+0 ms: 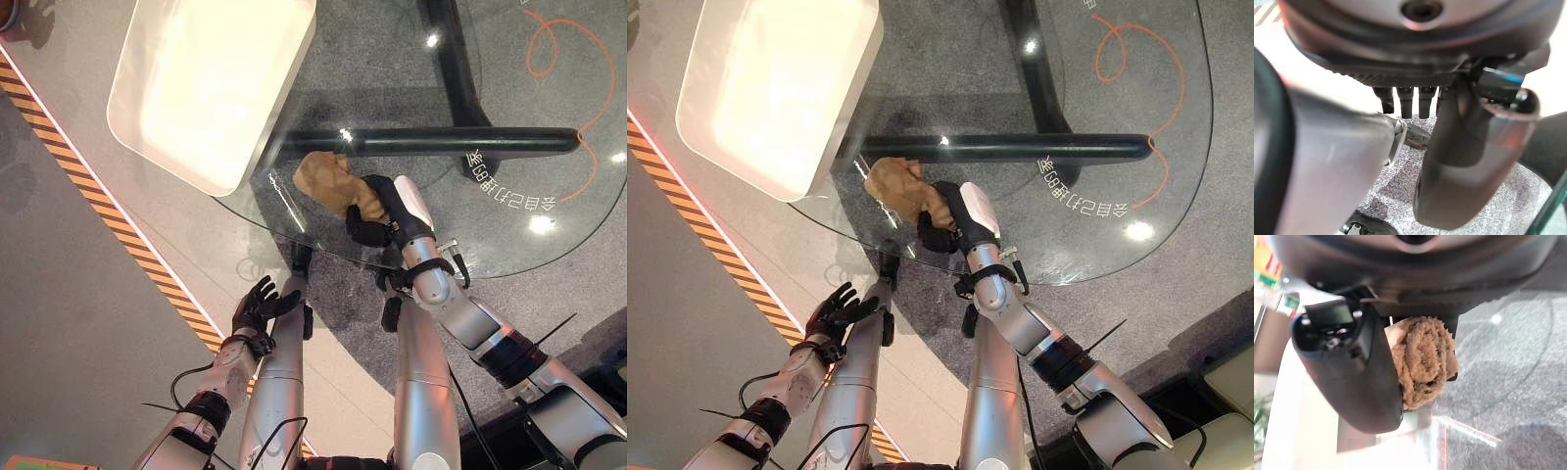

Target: Wipe the table with a cloth and put it in the basket.

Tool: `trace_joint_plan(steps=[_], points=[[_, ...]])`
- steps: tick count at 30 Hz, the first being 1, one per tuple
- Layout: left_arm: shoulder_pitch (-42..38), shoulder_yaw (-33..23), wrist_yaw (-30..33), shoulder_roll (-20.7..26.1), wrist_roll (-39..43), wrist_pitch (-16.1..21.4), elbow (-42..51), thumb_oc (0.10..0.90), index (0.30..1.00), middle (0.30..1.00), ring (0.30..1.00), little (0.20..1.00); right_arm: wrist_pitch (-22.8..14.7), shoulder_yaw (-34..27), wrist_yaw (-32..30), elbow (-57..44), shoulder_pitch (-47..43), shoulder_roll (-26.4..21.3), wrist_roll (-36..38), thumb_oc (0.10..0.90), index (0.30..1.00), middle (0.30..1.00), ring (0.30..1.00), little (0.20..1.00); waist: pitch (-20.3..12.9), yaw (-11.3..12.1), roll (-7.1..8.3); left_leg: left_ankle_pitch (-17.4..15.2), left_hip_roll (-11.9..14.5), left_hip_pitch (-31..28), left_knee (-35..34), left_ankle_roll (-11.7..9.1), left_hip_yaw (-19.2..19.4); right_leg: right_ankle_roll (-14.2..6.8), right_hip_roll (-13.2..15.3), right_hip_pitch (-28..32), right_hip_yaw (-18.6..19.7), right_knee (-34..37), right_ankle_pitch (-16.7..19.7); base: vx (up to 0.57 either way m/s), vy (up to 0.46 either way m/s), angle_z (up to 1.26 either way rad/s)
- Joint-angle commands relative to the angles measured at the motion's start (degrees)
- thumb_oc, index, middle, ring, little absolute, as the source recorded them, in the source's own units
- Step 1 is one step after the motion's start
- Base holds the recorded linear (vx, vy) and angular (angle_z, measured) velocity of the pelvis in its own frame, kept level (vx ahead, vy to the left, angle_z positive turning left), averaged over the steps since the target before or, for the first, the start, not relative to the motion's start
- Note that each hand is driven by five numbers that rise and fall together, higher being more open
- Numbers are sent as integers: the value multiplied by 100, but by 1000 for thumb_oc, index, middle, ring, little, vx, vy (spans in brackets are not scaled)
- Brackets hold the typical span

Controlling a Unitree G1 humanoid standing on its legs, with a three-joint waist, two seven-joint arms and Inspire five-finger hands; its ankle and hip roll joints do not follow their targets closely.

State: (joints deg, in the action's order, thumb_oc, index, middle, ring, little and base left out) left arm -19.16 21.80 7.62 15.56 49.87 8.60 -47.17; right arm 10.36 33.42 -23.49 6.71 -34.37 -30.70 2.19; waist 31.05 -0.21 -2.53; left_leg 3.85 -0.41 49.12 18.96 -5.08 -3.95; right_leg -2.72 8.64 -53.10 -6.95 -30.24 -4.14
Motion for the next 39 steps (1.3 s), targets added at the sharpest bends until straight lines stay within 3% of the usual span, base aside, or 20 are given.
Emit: trace_joint_plan(steps=[1,3,6,14,20,22,29,34,39], points=[[706,9,-353,-158,-2,501,487,800,900,900,900,900,-595,-347,-265,-1042,-30,129,112,100,300,300,300,200,-126,-4,81,-451,-362,-116,287,401,673,-141,-551,384,-52,951,555,-39,-43,0],[738,30,-397,-134,70,607,610,800,900,900,900,900,-593,-416,-261,-1104,30,113,139,100,300,300,300,200,-126,2,89,-444,-358,-175,263,405,660,-132,-563,453,-61,964,544,-41,-49,1],[877,-32,-494,-33,207,1149,972,800,900,900,900,900,-583,-637,-250,-1307,241,73,188,100,300,300,300,200,-126,8,120,-434,-355,-332,212,406,617,-108,-589,626,-91,996,517,-38,-59,4],[1462,-197,-868,162,790,1387,2185,800,900,900,900,900,-802,-1075,-262,-1682,928,59,190,100,300,300,300,200,-126,54,164,-435,-339,-556,168,402,488,-74,-617,900,-193,990,444,-45,-67,5],[1821,-179,-1398,323,1207,1223,3094,800,900,900,900,900,-1269,-1378,-8,-1981,1359,-13,473,100,300,300,300,200,-126,70,189,-416,-301,-668,122,425,470,-50,-658,1041,-220,1000,409,-19,-43,2],[1822,-179,-1397,323,1206,1222,3096,800,900,900,900,900,-1269,-1379,-8,-1982,1360,-13,473,100,300,300,300,200,-126,70,189,-416,-301,-669,122,425,470,-50,-658,1043,-220,1001,409,-2,-15,0],[2173,-322,-1932,701,1581,937,3985,800,900,900,900,900,-2035,-1723,579,-2468,1800,-326,1062,100,300,300,300,200,-126,64,233,-402,-234,-775,125,411,504,-31,-700,1221,-251,1069,404,-1,-29,-1],[2301,-394,-2196,798,2109,714,4272,800,900,900,900,900,-2706,-1903,1279,-2759,2034,-371,2116,100,300,300,300,200,-126,30,262,-424,-204,-718,200,411,535,-26,-697,1181,-254,1032,403,0,0,0],[2249,-419,-2408,816,2557,472,4511,800,900,900,900,900,-2782,-1784,1798,-2983,2087,-367,2201,100,300,300,300,200,-126,8,297,-415,-204,-655,236,419,572,-45,-680,1116,-251,1025,436,6,1,0]])
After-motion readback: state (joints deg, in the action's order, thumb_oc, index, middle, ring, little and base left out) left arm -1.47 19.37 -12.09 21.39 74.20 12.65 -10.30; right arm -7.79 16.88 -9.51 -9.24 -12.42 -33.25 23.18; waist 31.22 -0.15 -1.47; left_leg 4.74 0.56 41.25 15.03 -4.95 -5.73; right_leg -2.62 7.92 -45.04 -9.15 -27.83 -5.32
